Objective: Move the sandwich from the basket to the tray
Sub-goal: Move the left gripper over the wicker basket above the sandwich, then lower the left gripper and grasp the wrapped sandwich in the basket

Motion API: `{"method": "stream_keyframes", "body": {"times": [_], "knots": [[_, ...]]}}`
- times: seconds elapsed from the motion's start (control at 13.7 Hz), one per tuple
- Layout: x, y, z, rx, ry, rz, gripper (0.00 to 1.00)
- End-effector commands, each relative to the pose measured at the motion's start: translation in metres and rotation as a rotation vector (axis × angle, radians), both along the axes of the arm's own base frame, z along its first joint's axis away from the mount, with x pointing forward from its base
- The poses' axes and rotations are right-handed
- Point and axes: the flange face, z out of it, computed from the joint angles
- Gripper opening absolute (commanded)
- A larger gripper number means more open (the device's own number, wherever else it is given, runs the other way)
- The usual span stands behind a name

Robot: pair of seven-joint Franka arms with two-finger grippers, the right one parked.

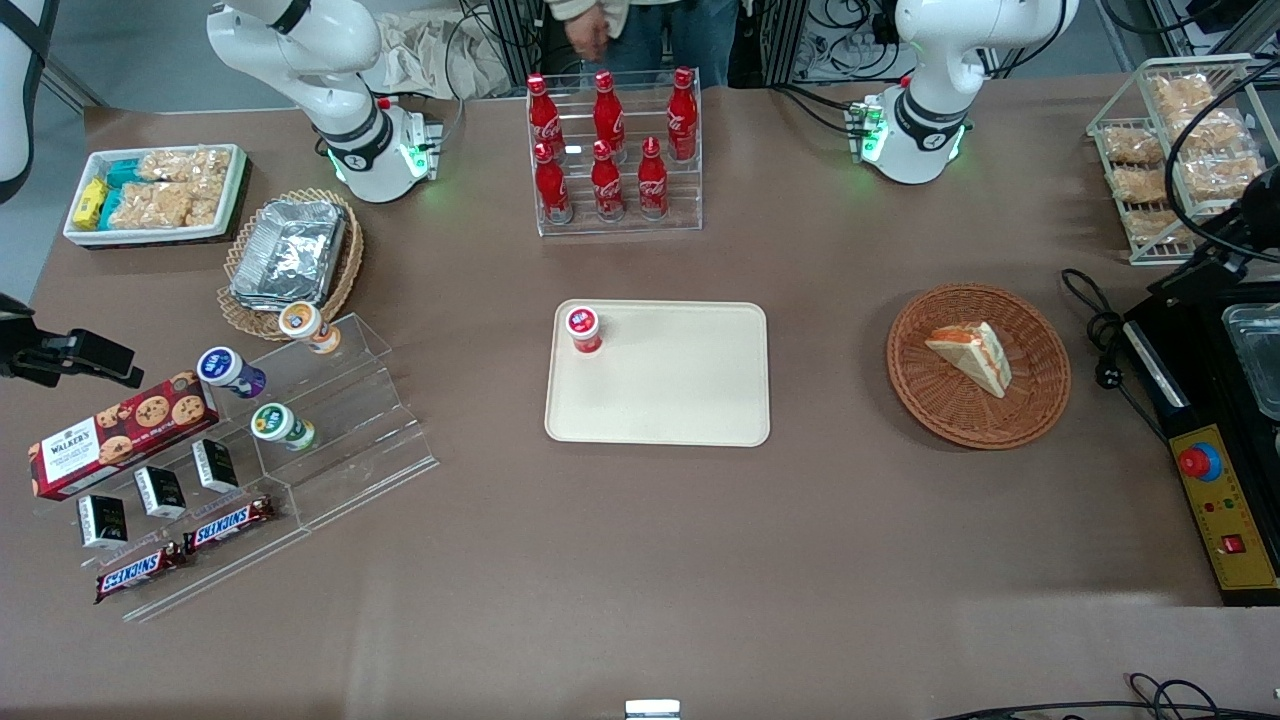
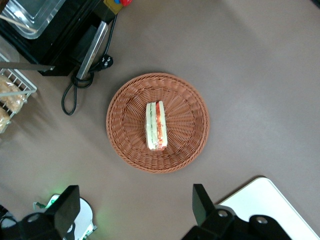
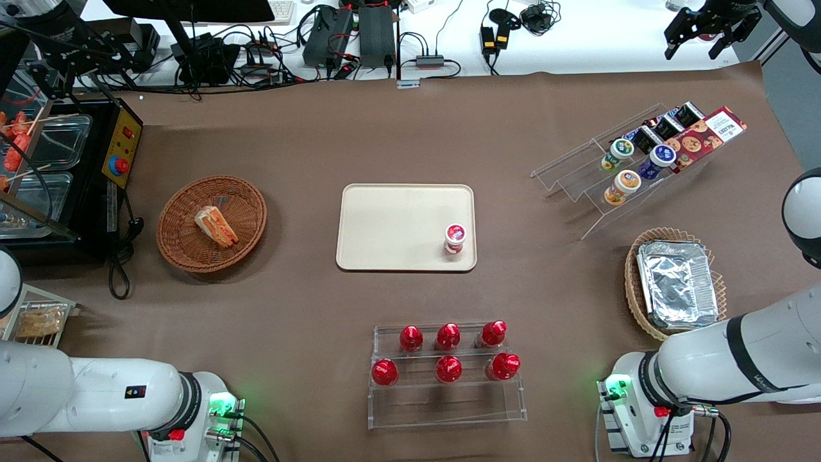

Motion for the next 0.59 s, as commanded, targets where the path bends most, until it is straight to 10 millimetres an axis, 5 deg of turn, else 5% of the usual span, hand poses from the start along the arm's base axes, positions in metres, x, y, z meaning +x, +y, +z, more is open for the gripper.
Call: {"method": "stream_keyframes", "body": {"times": [0.0,0.51], "knots": [[-0.002,-0.008,-0.035,0.006,0.045,0.067,1.00],[-0.024,-0.034,-0.195,0.034,0.029,0.168,1.00]]}}
